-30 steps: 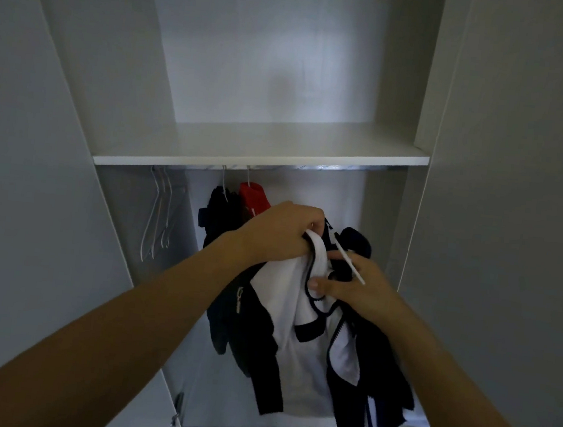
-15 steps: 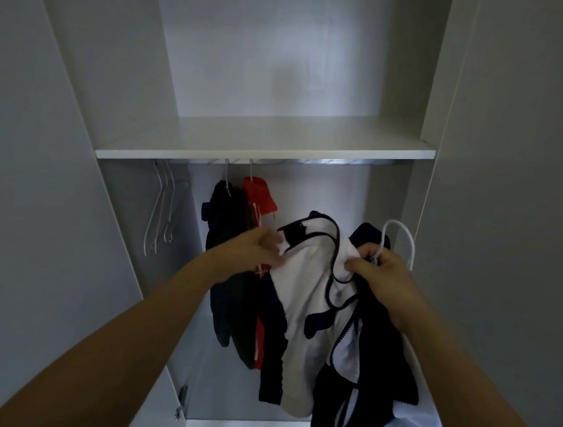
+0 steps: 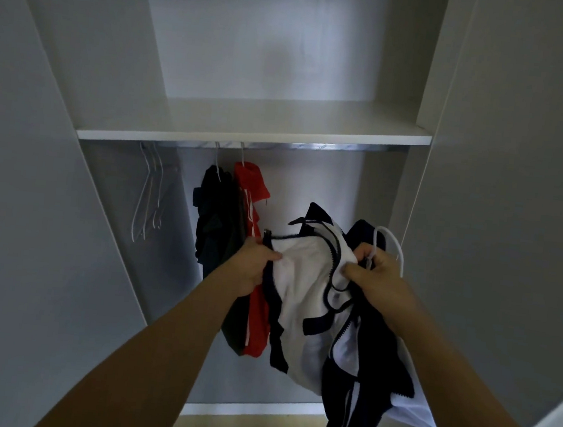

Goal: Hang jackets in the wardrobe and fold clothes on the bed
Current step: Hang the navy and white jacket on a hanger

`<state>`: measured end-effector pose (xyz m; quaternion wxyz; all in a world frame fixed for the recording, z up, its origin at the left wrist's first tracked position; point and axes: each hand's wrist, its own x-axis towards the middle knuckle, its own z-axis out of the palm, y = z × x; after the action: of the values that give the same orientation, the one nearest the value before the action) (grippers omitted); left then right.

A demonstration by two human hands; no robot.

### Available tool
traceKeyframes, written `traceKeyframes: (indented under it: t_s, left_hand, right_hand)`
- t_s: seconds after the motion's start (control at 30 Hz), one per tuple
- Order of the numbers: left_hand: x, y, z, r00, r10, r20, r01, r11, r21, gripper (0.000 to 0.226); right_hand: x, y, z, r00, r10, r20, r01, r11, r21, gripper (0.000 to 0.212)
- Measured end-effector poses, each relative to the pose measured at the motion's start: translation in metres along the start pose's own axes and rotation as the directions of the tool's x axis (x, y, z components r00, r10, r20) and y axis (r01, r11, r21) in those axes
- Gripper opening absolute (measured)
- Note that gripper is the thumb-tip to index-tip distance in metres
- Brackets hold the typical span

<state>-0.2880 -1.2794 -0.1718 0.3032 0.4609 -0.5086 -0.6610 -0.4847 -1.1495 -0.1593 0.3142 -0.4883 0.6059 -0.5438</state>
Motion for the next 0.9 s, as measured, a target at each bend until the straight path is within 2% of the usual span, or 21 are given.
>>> traceKeyframes:
  t_s: [0.1,0.2,0.23,0.33,0.37,0.43,0.47,0.5,0.53,0.57,0.6,0.63,0.67,0.7,0.73,0.77,0.8,0.9]
  left_hand:
    - [-0.001,0.025,0.010,0.981,0.175,-0.078,-0.157,0.967,0.200,0.051]
    - [0.002,0.048,0.019,0.977,0.123,-0.172,-0.085,0.973,0.213,0.020]
    - [0.001,0.053,0.022,0.985,0.091,-0.145,-0.058,0.974,0.217,0.024]
    - [-0.001,0.060,0.028,1.000,-0.027,0.015,0.020,0.937,0.349,0.061]
    - [0.000,0.059,0.031,0.997,-0.055,0.060,0.029,0.928,0.372,0.063]
    - [0.001,0.059,0.039,0.993,-0.076,0.093,0.040,0.940,0.339,0.053]
    - [0.003,0.060,0.044,0.997,-0.040,0.063,0.017,0.942,0.337,0.042]
    - [0.006,0.061,0.048,0.998,0.061,0.033,-0.069,0.914,0.401,0.027]
    - [0.010,0.062,0.050,0.978,0.203,0.044,-0.196,0.833,0.518,0.016]
    - [0.011,0.064,0.048,0.926,0.357,0.122,-0.343,0.664,0.664,0.016]
    - [0.008,0.068,0.044,0.845,0.465,0.264,-0.470,0.408,0.783,0.019]
    - [0.003,0.072,0.040,0.768,0.486,0.417,-0.533,0.122,0.838,0.022]
    - [-0.002,0.076,0.034,0.712,0.441,0.547,-0.542,-0.150,0.827,0.026]
    - [-0.008,0.079,0.030,0.670,0.366,0.646,-0.534,-0.367,0.762,0.028]
    - [-0.014,0.082,0.027,0.616,0.303,0.727,-0.530,-0.523,0.668,0.029]
    - [-0.022,0.084,0.027,0.541,0.267,0.797,-0.549,-0.606,0.576,0.028]
    - [-0.029,0.085,0.029,0.478,0.239,0.845,-0.576,-0.642,0.507,0.027]
    - [-0.047,0.085,0.033,0.318,0.268,0.909,-0.609,-0.677,0.413,0.032]
  right_hand:
    - [-0.003,0.009,0.002,0.999,-0.020,-0.025,0.020,1.000,0.003,0.018]
    - [-0.004,0.016,0.005,0.998,-0.033,-0.051,0.033,0.999,0.007,0.019]
    - [-0.005,0.017,0.006,0.997,-0.035,-0.064,0.036,0.999,0.005,0.019]
    - [-0.008,0.019,0.008,0.995,-0.054,-0.078,0.053,0.998,-0.019,0.019]
    - [-0.009,0.019,0.009,0.995,-0.070,-0.074,0.068,0.997,-0.032,0.019]
    - [-0.012,0.020,0.012,0.992,-0.110,-0.065,0.107,0.993,-0.050,0.025]
    - [-0.015,0.021,0.013,0.991,-0.114,-0.064,0.111,0.992,-0.057,0.029]
    - [-0.017,0.022,0.014,0.993,-0.102,-0.063,0.099,0.994,-0.054,0.032]
    - [-0.020,0.024,0.014,0.995,-0.079,-0.061,0.078,0.997,-0.017,0.030]
    - [-0.023,0.028,0.012,0.997,-0.043,-0.066,0.047,0.997,0.064,0.027]
    - [-0.025,0.032,0.008,0.996,0.015,-0.084,-0.001,0.985,0.171,0.024]
    - [-0.026,0.035,0.003,0.989,0.096,-0.108,-0.060,0.953,0.297,0.021]
    - [-0.026,0.037,-0.002,0.975,0.181,-0.129,-0.110,0.898,0.427,0.019]
    - [-0.027,0.038,-0.005,0.958,0.246,-0.146,-0.133,0.834,0.535,0.017]
    - [-0.027,0.039,-0.008,0.946,0.281,-0.164,-0.136,0.800,0.585,0.017]
    - [-0.027,0.039,-0.009,0.942,0.288,-0.174,-0.134,0.796,0.590,0.018]
    - [-0.027,0.038,-0.007,0.945,0.278,-0.175,-0.131,0.808,0.574,0.021]
    - [-0.031,0.029,0.004,0.966,0.214,-0.146,-0.122,0.872,0.473,0.041]
